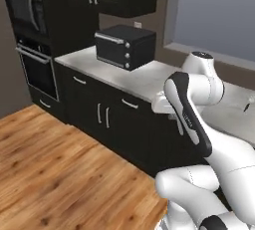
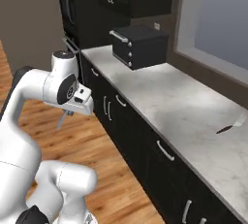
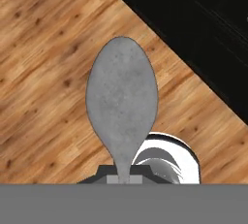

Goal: Organize the utensils by type. Pick up the wooden spoons from the counter and place them in the open cabinet. Then pick up the metallic utensils from the counter and place them in the open drawer.

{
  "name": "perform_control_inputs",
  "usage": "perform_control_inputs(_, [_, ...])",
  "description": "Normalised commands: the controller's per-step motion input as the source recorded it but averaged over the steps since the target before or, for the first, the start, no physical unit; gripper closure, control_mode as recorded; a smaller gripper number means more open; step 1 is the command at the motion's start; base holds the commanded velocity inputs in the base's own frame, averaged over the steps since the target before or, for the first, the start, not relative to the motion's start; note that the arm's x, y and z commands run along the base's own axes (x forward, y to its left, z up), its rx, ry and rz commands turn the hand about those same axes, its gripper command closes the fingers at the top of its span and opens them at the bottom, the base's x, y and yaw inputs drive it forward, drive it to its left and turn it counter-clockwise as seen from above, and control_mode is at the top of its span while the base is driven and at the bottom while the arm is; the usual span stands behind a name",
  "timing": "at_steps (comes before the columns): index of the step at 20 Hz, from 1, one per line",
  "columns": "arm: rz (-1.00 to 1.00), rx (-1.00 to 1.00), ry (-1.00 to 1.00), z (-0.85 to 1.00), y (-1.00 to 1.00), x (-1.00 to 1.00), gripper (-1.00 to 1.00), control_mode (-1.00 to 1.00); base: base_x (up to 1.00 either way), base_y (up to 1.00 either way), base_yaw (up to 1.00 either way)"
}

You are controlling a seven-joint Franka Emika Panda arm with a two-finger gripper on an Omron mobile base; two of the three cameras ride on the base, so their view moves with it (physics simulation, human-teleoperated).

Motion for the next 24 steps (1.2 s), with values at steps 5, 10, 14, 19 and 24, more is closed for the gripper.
perform_control_inputs(5, [0.0,0.0,0.0,0.0,0.0,0.0,1.0,1.0,-0.18,-0.26,0.64])
perform_control_inputs(10, [0.0,0.0,0.0,0.0,0.0,0.0,1.0,1.0,-0.21,-0.29,0.63])
perform_control_inputs(14, [0.0,0.0,0.0,0.0,0.0,0.0,1.0,1.0,-0.19,-0.29,0.62])
perform_control_inputs(19, [0.0,0.0,0.0,0.0,0.0,0.0,1.0,1.0,-0.17,-0.26,0.6])
perform_control_inputs(24, [0.0,0.0,0.0,0.0,0.0,0.0,1.0,1.0,-0.16,-0.22,0.58])
